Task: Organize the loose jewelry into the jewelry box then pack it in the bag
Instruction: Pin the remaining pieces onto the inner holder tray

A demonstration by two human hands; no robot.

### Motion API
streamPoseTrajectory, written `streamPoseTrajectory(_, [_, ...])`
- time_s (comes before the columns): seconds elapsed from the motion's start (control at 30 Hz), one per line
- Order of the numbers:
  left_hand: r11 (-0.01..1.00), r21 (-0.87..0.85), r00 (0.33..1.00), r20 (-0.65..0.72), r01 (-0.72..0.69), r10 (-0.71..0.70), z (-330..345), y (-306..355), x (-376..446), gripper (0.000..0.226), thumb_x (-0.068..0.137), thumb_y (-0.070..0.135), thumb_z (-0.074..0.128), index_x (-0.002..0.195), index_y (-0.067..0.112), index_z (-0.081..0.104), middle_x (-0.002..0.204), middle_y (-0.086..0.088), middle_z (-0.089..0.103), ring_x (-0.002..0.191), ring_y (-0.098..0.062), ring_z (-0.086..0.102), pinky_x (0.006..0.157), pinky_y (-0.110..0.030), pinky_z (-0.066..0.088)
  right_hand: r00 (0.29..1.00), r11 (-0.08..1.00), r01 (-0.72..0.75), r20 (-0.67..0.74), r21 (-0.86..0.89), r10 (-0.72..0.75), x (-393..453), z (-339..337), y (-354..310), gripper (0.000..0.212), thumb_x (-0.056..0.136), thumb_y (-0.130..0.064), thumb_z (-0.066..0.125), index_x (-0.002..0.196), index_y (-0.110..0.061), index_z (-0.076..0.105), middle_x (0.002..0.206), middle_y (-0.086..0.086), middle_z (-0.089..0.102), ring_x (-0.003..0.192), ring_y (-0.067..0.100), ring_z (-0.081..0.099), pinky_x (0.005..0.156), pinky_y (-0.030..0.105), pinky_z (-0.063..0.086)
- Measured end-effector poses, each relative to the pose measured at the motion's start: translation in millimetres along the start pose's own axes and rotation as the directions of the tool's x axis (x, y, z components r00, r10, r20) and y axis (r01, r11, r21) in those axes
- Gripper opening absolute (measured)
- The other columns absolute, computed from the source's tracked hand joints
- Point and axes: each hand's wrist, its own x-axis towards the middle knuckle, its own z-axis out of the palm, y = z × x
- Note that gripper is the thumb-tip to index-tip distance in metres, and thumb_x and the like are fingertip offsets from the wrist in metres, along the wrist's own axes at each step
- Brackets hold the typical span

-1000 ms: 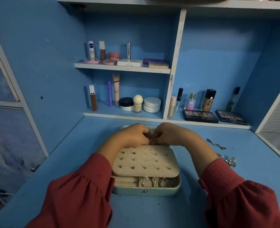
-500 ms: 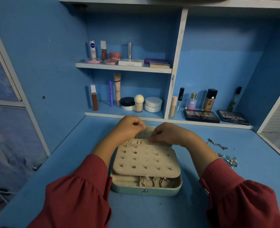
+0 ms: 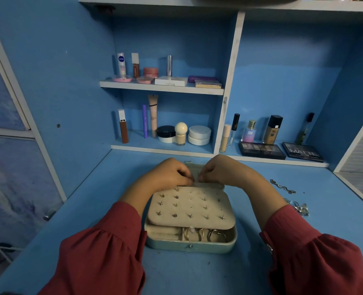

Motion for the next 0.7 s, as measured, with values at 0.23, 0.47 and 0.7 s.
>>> streamPoseTrajectory(0.23, [1.0, 0.005, 1.0, 0.005, 0.011, -0.011, 0.7, -0.6, 0.2, 0.01, 0.083, 0.016, 0.071, 0.092, 0.019, 0.075, 0.086, 0.007, 0.069, 0.087, -0.01, 0.064, 0.081, -0.026, 0.051, 1.0, 1.0, 0.006, -0.013, -0.025, -0.006, 0.4, -1.4, -0.7, 0.018, 0.09, -0.014, 0.061, 0.095, -0.024, 0.075, 0.105, -0.001, 0.069, 0.096, 0.016, 0.061, 0.08, 0.025, 0.048])
streamPoseTrajectory(0.47, [1.0, 0.002, 1.0, 0.012, 0.008, -0.008, 0.4, -0.8, 0.3, 0.013, 0.083, 0.016, 0.071, 0.096, 0.017, 0.075, 0.087, 0.008, 0.068, 0.086, -0.008, 0.063, 0.078, -0.021, 0.05, 1.0, 0.992, -0.005, 0.015, -0.124, 0.007, -1.7, -2.9, -3.4, 0.037, 0.087, -0.002, 0.052, 0.082, -0.033, 0.072, 0.1, -0.006, 0.068, 0.089, 0.013, 0.063, 0.076, 0.024, 0.052])
streamPoseTrajectory(0.7, [1.0, -0.002, 1.0, 0.019, 0.01, -0.01, -0.2, 0.4, -0.9, 0.015, 0.084, 0.015, 0.07, 0.098, 0.017, 0.074, 0.09, 0.007, 0.069, 0.088, -0.009, 0.063, 0.082, -0.024, 0.051, 0.998, 0.994, 0.033, 0.066, -0.108, -0.026, -3.7, -4.2, -5.1, 0.019, 0.089, -0.017, 0.06, 0.089, -0.031, 0.072, 0.098, -0.004, 0.07, 0.077, 0.012, 0.064, 0.066, 0.02, 0.048])
